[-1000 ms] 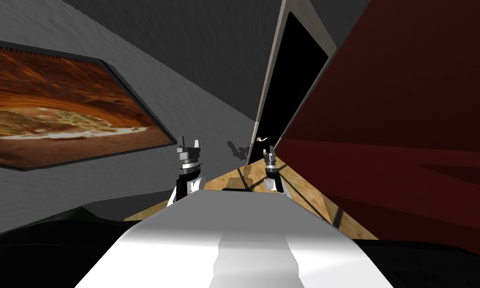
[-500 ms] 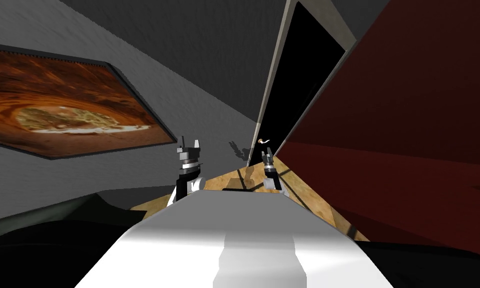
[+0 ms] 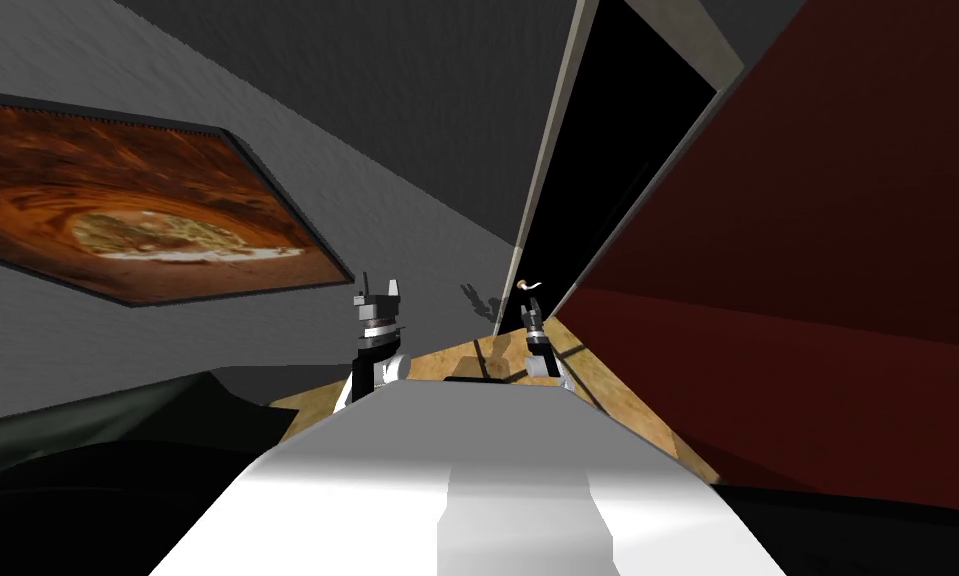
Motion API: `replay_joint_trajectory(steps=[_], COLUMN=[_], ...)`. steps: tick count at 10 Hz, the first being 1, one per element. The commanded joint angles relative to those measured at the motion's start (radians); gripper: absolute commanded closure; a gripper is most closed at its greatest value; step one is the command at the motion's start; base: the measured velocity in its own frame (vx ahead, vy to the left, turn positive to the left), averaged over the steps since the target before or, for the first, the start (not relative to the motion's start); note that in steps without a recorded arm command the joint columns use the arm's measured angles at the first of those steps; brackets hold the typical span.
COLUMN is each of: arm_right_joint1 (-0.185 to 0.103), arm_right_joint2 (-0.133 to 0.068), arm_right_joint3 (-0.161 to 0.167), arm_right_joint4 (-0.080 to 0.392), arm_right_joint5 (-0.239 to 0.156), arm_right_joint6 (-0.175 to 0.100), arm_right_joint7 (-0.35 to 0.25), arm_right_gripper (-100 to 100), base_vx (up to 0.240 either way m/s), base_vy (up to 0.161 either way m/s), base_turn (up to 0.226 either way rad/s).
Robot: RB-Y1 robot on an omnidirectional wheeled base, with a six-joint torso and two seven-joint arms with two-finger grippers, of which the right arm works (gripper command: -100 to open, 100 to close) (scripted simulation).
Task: Pull the door open
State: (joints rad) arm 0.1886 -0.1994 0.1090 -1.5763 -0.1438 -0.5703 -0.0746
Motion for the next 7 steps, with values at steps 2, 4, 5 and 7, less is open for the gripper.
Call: replay_joint_trajectory(steps=[2,4,5,7], arm_right_joint1=[-0.028,-0.053,-0.065,-0.089], arm_right_joint2=[-0.013,-0.027,-0.034,-0.048], arm_right_joint3=[0.01,0.018,0.022,0.03], arm_right_joint4=[0.071,0.139,0.169,0.231], arm_right_joint5=[-0.021,-0.04,-0.05,-0.069], arm_right_joint6=[-0.012,-0.02,-0.024,-0.031], arm_right_joint7=[0.01,0.018,0.021,0.029], arm_right_gripper=[-100,-100,-100,-100], base_vx=[0.032,0.048,0.036,0.037], base_vy=[-0.083,-0.129,-0.149,-0.139], base_turn=[0.125,0.166,0.16,0.139])
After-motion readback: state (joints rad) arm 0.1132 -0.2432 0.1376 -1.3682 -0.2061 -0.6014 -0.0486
